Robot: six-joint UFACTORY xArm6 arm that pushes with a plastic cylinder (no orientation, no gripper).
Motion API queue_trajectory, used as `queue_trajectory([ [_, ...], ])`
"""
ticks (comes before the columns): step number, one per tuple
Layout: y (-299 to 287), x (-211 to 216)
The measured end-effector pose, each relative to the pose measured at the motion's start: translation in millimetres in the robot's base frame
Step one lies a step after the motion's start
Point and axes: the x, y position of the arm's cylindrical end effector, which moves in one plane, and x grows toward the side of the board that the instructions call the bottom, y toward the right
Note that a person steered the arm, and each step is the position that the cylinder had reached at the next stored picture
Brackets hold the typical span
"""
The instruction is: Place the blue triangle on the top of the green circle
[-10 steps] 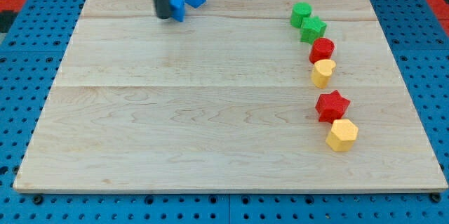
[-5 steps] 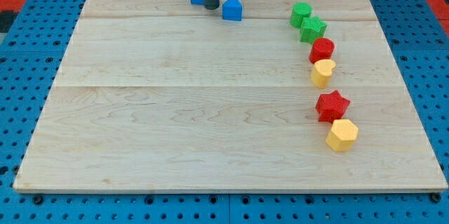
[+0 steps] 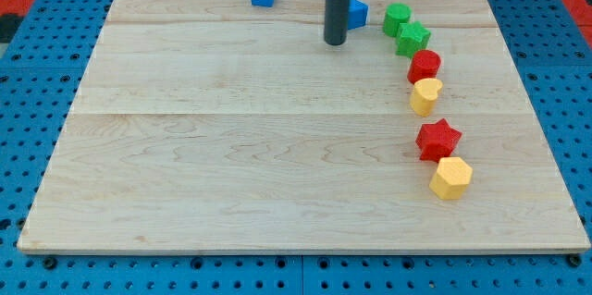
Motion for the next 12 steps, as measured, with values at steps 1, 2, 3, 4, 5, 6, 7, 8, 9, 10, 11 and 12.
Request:
queue_trajectory([
  [1, 21.4, -8.2],
  [2, 32.8, -32.5],
  [3, 1.7, -32.6],
  [4, -18.0, -21.3],
  [5, -20.2, -29.6],
  [6, 4.0, -37.8],
  [7, -9.2, -38.2],
  [8, -19.0, -39.7],
  [9, 22.8, -53.7],
  [10, 64.5, -57.5],
  [11, -18.6, -52.8],
  [12, -94.8, -63.6],
])
